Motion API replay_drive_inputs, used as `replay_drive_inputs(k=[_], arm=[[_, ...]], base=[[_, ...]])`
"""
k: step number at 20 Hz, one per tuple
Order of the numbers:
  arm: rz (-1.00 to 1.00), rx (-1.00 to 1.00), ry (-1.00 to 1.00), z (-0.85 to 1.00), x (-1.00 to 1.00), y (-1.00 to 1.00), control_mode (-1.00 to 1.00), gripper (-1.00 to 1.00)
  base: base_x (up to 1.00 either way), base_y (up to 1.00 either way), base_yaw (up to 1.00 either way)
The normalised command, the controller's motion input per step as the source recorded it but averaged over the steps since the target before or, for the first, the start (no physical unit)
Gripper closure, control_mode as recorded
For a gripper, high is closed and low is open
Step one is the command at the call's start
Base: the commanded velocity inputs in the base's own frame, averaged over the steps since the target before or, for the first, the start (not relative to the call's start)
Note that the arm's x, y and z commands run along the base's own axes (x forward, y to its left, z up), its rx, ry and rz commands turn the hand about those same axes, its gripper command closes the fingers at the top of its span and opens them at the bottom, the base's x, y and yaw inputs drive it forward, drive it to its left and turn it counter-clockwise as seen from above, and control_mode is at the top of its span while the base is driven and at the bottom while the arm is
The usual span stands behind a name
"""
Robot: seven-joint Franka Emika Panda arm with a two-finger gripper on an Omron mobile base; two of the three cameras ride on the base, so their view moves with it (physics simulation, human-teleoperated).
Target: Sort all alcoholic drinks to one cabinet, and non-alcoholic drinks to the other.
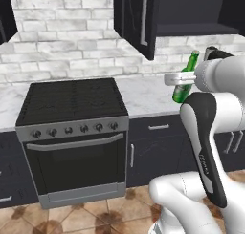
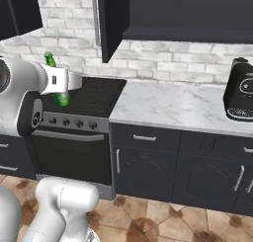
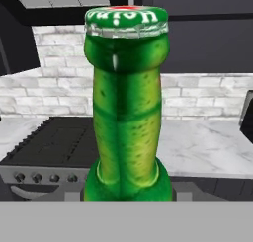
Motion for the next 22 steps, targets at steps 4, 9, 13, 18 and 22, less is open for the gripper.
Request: replay_drive_inputs(k=[4,9,13,18,22], arm=[[0.00,0.00,0.00,0.00,0.00,0.00,1.00,1.00],[0.00,0.00,0.00,0.00,0.00,0.00,1.00,1.00],[0.00,0.00,0.00,0.00,0.00,0.00,1.00,1.00],[0.00,0.00,0.00,0.00,0.00,0.00,1.00,1.00],[0.00,0.00,0.00,0.00,0.00,0.00,1.00,1.00]], base=[[-0.09,-0.52,0.00],[-0.01,-0.54,0.00],[0.00,-0.52,0.00],[0.03,-0.47,0.00],[0.07,-0.41,0.00]])
